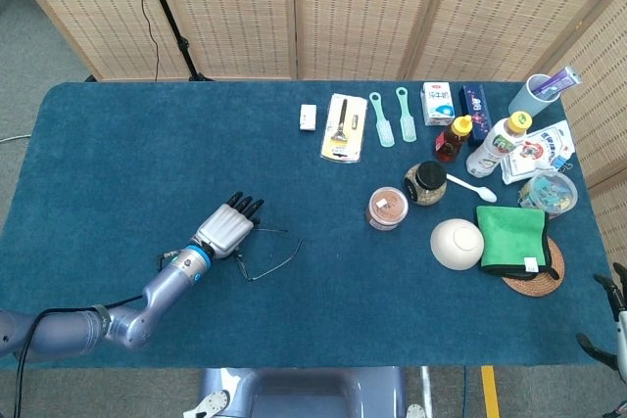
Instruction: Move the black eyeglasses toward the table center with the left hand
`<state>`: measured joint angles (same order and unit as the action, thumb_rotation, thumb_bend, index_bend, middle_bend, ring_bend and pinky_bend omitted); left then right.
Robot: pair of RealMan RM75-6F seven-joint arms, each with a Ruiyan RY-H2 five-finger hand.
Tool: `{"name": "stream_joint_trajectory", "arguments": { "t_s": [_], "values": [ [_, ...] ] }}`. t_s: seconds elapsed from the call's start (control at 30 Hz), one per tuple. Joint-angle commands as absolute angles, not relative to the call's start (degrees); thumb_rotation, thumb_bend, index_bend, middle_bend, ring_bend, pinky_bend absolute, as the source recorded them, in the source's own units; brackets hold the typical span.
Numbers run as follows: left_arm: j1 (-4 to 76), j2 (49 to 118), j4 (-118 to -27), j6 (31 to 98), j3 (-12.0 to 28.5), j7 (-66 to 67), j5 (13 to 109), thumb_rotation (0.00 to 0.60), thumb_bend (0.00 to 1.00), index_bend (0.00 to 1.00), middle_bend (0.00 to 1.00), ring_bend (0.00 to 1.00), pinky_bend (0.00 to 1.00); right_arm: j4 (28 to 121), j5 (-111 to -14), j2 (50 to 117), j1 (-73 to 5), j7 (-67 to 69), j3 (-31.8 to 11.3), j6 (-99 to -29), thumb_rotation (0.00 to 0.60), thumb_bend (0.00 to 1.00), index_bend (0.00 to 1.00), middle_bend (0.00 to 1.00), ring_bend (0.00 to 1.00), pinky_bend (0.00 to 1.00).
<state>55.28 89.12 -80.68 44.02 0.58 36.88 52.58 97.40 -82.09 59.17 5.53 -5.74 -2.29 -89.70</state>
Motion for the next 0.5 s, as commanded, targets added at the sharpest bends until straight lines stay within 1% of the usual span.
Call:
{"name": "stream_joint_trajectory", "arguments": {
  "t_s": [0.03,0.33,0.5],
  "values": [
    [55.23,89.29,-80.71,44.67,0.62,36.86,53.06,0.6,0.21,0.4,0.0,0.0,0.0,97.41,-82.17,59.17,5.53,-5.69,-2.24,-89.66,0.6,0.19,0.18,0.06,0.08,0.16],
    [54.32,88.78,-81.43,45.83,-0.22,36.01,55.16,0.6,0.21,0.51,0.0,0.0,0.0,97.25,-82.34,59.26,5.3,-5.5,-2.24,-89.33,0.6,0.19,0.19,0.06,0.08,0.16],
    [53.98,88.36,-82.03,46.06,-0.31,35.41,55.88,0.6,0.21,0.53,0.0,0.0,0.0,97.18,-82.33,59.36,5.29,-5.45,-2.19,-89.22,0.6,0.19,0.19,0.06,0.08,0.16]
  ]
}}
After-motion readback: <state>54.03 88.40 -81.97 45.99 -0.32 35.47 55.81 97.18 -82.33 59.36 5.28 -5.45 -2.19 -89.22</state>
